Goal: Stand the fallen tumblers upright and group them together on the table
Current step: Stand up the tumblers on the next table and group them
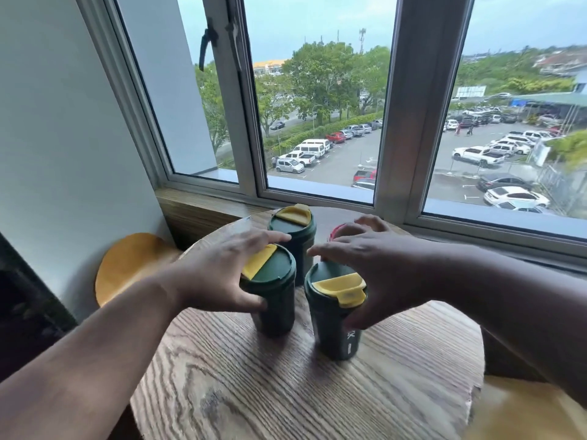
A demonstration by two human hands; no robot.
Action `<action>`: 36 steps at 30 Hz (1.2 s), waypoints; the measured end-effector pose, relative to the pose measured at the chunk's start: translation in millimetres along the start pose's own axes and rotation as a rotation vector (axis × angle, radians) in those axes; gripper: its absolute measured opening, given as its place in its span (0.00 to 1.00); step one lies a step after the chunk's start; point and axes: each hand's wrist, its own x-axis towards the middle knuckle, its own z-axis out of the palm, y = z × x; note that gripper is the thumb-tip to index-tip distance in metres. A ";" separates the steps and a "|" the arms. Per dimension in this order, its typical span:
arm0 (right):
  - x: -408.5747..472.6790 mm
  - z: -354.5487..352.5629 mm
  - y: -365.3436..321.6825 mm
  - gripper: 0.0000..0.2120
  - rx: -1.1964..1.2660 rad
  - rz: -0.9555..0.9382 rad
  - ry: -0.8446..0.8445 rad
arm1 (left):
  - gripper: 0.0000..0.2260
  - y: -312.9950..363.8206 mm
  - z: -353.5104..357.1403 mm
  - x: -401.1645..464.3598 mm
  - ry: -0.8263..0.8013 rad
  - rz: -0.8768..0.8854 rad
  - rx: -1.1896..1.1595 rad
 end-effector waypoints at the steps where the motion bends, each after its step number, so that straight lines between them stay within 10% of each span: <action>1: 0.4 0.3 -0.3 0.49 0.008 0.004 0.003 | 0.43 -1.3 -0.8 1.5 0.016 -0.006 -0.019; 8: 6.7 5.9 0.9 0.50 0.070 -0.012 0.066 | 0.45 13.9 19.4 -1.3 0.315 -0.100 0.092; 36: 15.2 9.8 10.0 0.45 0.109 -0.065 0.004 | 0.44 24.3 25.8 -3.5 0.277 -0.263 -0.003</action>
